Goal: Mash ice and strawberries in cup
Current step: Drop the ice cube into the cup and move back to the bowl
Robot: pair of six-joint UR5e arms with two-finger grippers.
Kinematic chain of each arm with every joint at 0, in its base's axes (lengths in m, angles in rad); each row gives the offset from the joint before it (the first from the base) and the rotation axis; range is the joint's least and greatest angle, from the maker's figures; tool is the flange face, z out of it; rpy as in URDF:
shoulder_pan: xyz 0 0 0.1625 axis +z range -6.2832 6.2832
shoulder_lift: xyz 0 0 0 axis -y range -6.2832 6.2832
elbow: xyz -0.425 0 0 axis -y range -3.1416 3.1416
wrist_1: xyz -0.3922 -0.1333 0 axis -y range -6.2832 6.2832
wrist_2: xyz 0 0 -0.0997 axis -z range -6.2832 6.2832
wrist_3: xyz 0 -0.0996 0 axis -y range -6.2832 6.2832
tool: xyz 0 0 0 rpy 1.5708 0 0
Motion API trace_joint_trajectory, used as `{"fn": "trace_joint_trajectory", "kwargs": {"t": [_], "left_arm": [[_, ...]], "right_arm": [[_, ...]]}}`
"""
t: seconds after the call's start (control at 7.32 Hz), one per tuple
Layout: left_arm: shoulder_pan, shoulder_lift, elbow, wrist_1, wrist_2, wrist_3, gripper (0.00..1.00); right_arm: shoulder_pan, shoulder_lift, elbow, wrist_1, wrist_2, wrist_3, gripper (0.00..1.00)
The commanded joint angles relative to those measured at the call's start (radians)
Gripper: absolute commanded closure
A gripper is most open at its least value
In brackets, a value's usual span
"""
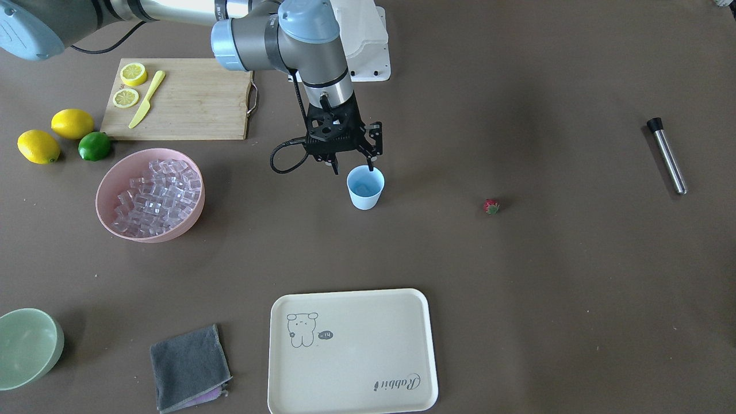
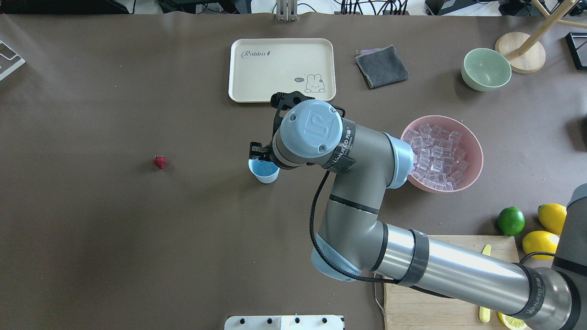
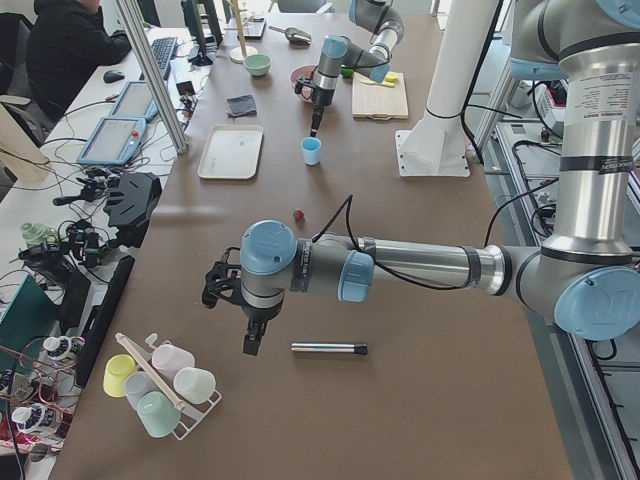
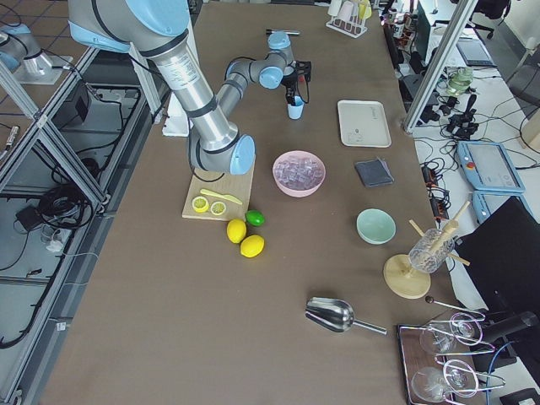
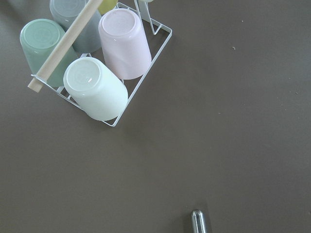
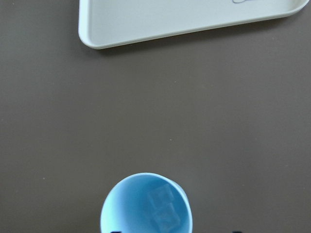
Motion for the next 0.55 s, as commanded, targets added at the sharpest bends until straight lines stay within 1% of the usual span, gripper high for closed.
{"fn": "trace_joint_trajectory", "kwargs": {"t": [0.0,0.14,0.27,0.41], "left_arm": [[0.000,0.003,-0.003,0.000,0.000,0.001,0.01],[0.000,0.004,-0.003,0.000,0.000,0.001,0.01],[0.000,0.006,-0.003,-0.006,0.000,0.001,0.01],[0.000,0.006,-0.001,-0.008,0.000,-0.001,0.01]], "right_arm": [[0.080,-0.176,0.186,-0.172,0.062,-0.133,0.01],[0.122,-0.299,0.295,-0.224,0.077,-0.218,0.01],[0.159,-0.387,0.337,-0.238,0.080,-0.269,0.01],[0.176,-0.460,0.354,-0.228,0.085,-0.318,0.01]]}}
